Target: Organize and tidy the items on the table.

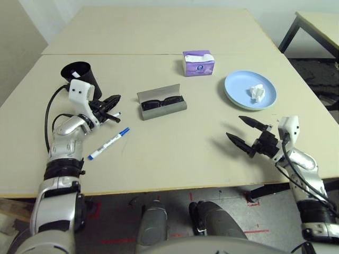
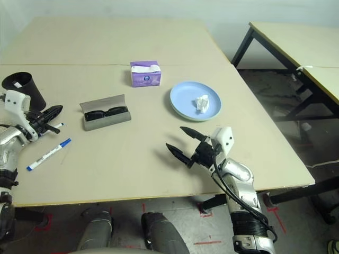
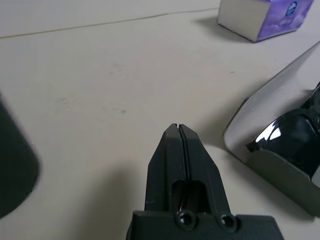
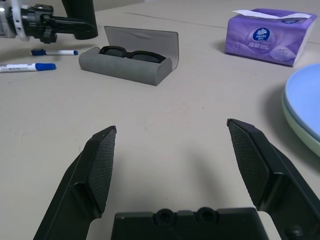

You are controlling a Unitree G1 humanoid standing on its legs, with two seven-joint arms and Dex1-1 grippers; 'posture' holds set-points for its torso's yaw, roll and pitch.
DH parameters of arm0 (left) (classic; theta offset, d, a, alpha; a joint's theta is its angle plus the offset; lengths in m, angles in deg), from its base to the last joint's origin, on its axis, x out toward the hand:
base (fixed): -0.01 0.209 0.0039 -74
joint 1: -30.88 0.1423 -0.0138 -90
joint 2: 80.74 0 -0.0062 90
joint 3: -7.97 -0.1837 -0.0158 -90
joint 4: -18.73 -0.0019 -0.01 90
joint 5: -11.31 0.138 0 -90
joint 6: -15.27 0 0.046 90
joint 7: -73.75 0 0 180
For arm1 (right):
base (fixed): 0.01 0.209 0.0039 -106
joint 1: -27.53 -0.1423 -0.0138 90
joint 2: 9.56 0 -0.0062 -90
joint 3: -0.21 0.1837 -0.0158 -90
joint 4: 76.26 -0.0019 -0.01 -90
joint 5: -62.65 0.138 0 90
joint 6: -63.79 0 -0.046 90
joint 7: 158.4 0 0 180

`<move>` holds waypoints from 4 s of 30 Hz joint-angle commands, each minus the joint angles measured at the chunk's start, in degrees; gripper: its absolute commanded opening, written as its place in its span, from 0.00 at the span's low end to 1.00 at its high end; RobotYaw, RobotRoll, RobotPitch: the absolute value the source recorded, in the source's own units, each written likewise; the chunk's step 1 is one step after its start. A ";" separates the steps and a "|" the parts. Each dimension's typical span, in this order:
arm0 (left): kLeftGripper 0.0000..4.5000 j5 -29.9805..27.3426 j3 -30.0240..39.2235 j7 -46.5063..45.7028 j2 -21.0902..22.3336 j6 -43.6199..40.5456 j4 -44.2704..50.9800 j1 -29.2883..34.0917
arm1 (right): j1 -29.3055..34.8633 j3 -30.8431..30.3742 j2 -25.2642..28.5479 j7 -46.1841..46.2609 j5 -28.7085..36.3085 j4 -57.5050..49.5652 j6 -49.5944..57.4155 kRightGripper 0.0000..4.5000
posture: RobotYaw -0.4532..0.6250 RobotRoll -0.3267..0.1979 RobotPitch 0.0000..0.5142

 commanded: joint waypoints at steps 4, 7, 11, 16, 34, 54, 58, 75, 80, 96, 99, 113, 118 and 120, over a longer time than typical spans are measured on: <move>0.01 2.58 -1.24 -1.46 -1.19 4.05 -8.07 -4.58 | 1.44 -0.40 0.74 0.65 0.22 -1.58 0.53 1.00 | 0.35 0.62 0.27; 0.01 3.51 -1.53 -1.90 -1.53 5.80 -12.31 -7.31 | 1.73 -0.39 0.97 0.82 0.26 -1.97 0.72 1.00 | 0.35 0.62 0.27; 0.01 4.96 -2.48 -1.66 -2.20 7.75 -16.97 -10.29 | 1.98 -0.21 1.34 1.15 0.42 -2.64 1.00 1.00 | 0.33 0.62 0.25; 0.01 5.70 -3.09 -0.24 -2.75 9.24 -20.54 -12.24 | 2.55 0.23 1.95 2.04 0.73 -4.52 1.86 1.00 | 0.30 0.62 0.24; 0.01 9.00 -7.58 8.73 -2.70 12.08 -18.96 -9.05 | 3.50 -0.31 2.09 4.48 1.12 -5.90 2.34 1.00 | 0.29 0.62 0.24; 0.01 6.98 -6.60 12.49 -1.02 8.15 -11.42 -6.15 | 4.01 -1.20 1.13 4.55 1.21 -5.93 2.81 1.00 | 0.31 0.62 0.25; 0.01 4.76 -4.73 12.97 1.16 4.93 -8.43 -7.03 | 3.50 -1.52 1.31 3.22 1.34 -5.25 2.19 1.00 | 0.33 0.62 0.26; 0.15 -3.15 -5.66 26.81 23.78 -28.06 30.93 4.57 | -1.43 -8.87 1.12 -10.49 1.70 -2.58 -1.98 1.00 | 0.40 0.62 0.30; 0.50 -3.61 -9.02 33.24 34.51 -39.37 39.69 8.14 | -2.75 -11.94 0.24 -18.19 3.45 -1.87 -3.52 1.00 | 0.41 0.62 0.31; 0.99 -0.07 -20.61 39.03 48.03 -51.49 48.01 14.29 | -4.98 -15.97 -2.12 -25.05 2.49 2.41 -7.81 1.00 | 0.37 0.62 0.33; 0.99 0.92 -22.22 36.93 44.98 -52.40 47.10 13.15 | -4.07 -16.18 -1.88 -24.42 2.54 1.06 -7.10 1.00 | 0.37 0.62 0.33; 0.99 5.04 -27.44 32.12 35.06 -51.83 41.20 8.79 | -3.68 -16.08 -0.11 -21.50 2.59 -3.18 -4.69 1.00 | 0.34 0.62 0.29; 0.99 7.24 -29.19 31.84 34.40 -49.80 38.79 8.78 | -2.92 -16.42 -0.09 -20.30 2.58 -5.11 -3.79 1.00 | 0.33 0.62 0.29; 0.99 7.39 -29.16 31.84 33.70 -49.62 38.19 8.65 | -2.66 -16.58 -0.13 -19.85 2.53 -5.69 -3.48 1.00 | 0.33 0.62 0.29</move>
